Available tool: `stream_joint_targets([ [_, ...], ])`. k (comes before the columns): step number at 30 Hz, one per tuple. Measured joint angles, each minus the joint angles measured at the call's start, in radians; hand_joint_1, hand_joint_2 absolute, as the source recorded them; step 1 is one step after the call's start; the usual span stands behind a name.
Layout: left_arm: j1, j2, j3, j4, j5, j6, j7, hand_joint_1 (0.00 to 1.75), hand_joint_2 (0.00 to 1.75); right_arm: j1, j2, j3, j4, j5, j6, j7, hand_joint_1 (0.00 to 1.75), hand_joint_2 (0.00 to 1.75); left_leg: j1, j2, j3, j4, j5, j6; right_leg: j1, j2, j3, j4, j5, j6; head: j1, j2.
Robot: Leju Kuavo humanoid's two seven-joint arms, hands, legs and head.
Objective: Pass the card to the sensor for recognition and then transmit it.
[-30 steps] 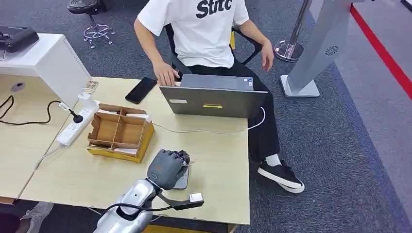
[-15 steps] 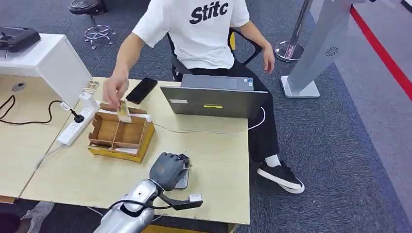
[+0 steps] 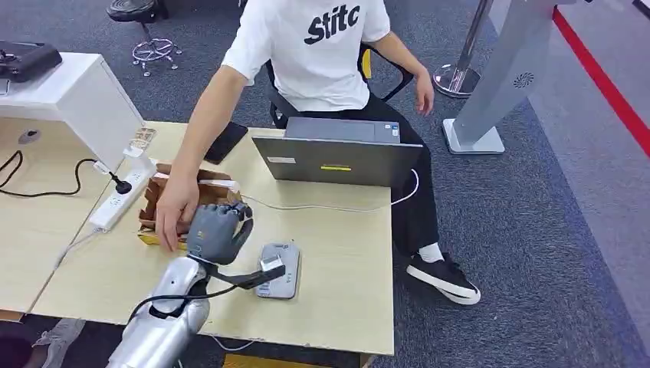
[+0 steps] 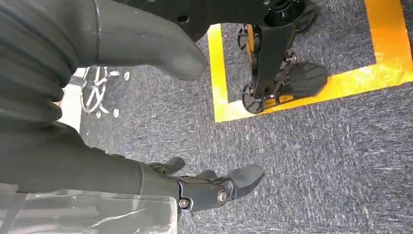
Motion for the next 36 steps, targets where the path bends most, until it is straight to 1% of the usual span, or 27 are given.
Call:
stream_joint_targets([
  [4, -0.016, 0.038, 0.057, -0.045, 0.008, -0.002, -0.001, 1.75, 1.75, 0.000, 0.000, 0.000, 0.002, 0.003, 0.000, -0.002, 0.00, 1.75, 0.000, 0.000, 0.000, 0.000, 0.000, 0.000, 0.000, 0.000, 0.000, 0.000, 0.000, 0.000, 0.000, 0.000],
  [6, -0.016, 0.048, 0.065, -0.058, 0.005, -0.002, -0.002, 1.75, 1.75, 0.000, 0.000, 0.000, 0.002, 0.003, 0.000, -0.003, 0.00, 1.75, 0.000, 0.000, 0.000, 0.000, 0.000, 0.000, 0.000, 0.000, 0.000, 0.000, 0.000, 0.000, 0.000, 0.000],
  [10, -0.021, 0.070, 0.091, -0.070, -0.008, -0.001, 0.011, 1.75, 1.75, 0.000, 0.001, 0.000, 0.002, 0.010, 0.000, -0.003, 0.00, 1.75, 0.000, 0.001, 0.000, 0.000, 0.000, 0.000, 0.000, 0.001, 0.000, 0.000, 0.000, 0.000, 0.000, 0.000],
  [15, -0.036, 0.106, 0.147, -0.076, 0.008, 0.001, 0.012, 1.75, 1.75, 0.000, 0.002, 0.000, 0.002, 0.011, 0.000, 0.001, 0.00, 1.75, 0.000, 0.001, 0.000, 0.000, 0.000, 0.000, 0.000, 0.001, -0.001, 0.000, 0.000, 0.000, 0.000, 0.000],
  [20, -0.041, 0.125, 0.177, -0.079, 0.018, 0.007, 0.012, 1.75, 1.75, 0.000, 0.002, -0.001, 0.002, 0.013, 0.000, 0.002, 0.00, 1.75, 0.000, 0.001, 0.000, 0.000, 0.000, 0.000, 0.000, 0.001, 0.000, 0.000, 0.000, 0.000, 0.000, 0.000],
  [21, -0.041, 0.126, 0.184, -0.079, 0.020, 0.009, 0.012, 1.55, 1.75, 0.000, 0.002, -0.001, 0.002, 0.013, 0.000, 0.003, 0.00, 1.75, 0.000, 0.001, 0.000, 0.000, 0.000, 0.000, 0.000, 0.001, 0.000, 0.000, 0.000, 0.000, 0.000, 0.000],
  [23, -0.041, 0.130, 0.194, -0.079, 0.021, 0.013, 0.010, 0.40, 1.75, 0.000, 0.002, -0.001, 0.002, 0.019, 0.000, 0.005, 0.00, 1.75, 0.000, 0.001, -0.001, 0.000, 0.000, 0.000, 0.000, 0.002, -0.001, 0.000, 0.000, 0.000, 0.000, 0.000],
  [24, -0.041, 0.131, 0.202, -0.079, 0.021, 0.014, 0.007, 0.00, 1.75, 0.000, 0.002, -0.001, 0.002, 0.020, 0.000, 0.005, 0.00, 1.75, 0.000, 0.001, -0.001, 0.000, 0.000, 0.000, 0.000, 0.002, -0.001, 0.000, 0.000, 0.000, 0.000, 0.000],
  [29, -0.024, 0.133, 0.212, -0.079, 0.017, 0.026, -0.009, 0.00, 1.75, -0.001, 0.002, -0.001, 0.002, 0.024, 0.000, 0.008, 0.00, 1.75, 0.000, 0.000, -0.001, 0.000, -0.001, 0.000, 0.000, 0.001, -0.001, -0.001, 0.000, 0.000, 0.000, 0.000],
  [36, 0.005, 0.122, 0.212, -0.079, -0.003, 0.034, -0.023, 0.00, 1.75, -0.001, 0.002, -0.005, 0.002, 0.027, -0.002, 0.012, 0.00, 1.75, 0.000, 0.000, -0.001, 0.000, 0.000, 0.000, 0.000, 0.001, -0.001, 0.000, 0.000, 0.000, 0.000, 0.000],
])
